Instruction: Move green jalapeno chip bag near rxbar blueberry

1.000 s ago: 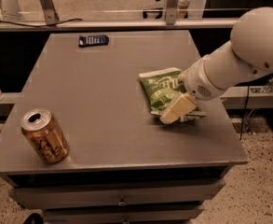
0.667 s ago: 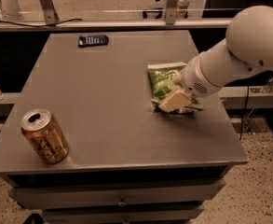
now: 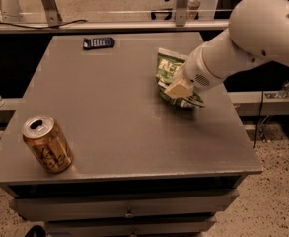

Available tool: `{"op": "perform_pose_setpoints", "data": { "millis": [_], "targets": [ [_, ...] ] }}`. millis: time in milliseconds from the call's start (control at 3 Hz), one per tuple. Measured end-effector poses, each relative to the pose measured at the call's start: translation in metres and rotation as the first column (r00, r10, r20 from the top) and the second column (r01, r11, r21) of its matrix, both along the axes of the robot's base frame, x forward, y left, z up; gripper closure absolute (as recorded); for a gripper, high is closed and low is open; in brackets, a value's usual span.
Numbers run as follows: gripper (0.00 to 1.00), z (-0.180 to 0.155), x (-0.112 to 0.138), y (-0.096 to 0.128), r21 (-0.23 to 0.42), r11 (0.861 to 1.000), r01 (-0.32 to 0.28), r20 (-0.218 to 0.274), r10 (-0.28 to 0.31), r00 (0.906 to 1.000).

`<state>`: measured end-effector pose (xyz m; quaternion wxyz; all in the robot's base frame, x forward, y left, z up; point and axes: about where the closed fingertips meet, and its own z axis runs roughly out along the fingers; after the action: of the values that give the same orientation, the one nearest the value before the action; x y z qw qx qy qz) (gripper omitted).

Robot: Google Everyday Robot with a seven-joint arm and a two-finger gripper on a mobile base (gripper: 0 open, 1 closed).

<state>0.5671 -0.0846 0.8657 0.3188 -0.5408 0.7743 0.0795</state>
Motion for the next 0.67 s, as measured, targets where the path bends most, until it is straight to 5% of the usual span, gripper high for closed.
{"op": "perform_pose_setpoints", "data": {
  "millis": [333, 667],
  "targets": [
    [1.00, 0.018, 0.021, 0.011, 0.001, 1.000, -0.014, 0.043, 0.014, 0.9990],
    [1.00, 0.071, 0.041, 0.007, -0.006, 1.000, -0.022, 0.124, 0.023, 0.9920]
  ]
}}
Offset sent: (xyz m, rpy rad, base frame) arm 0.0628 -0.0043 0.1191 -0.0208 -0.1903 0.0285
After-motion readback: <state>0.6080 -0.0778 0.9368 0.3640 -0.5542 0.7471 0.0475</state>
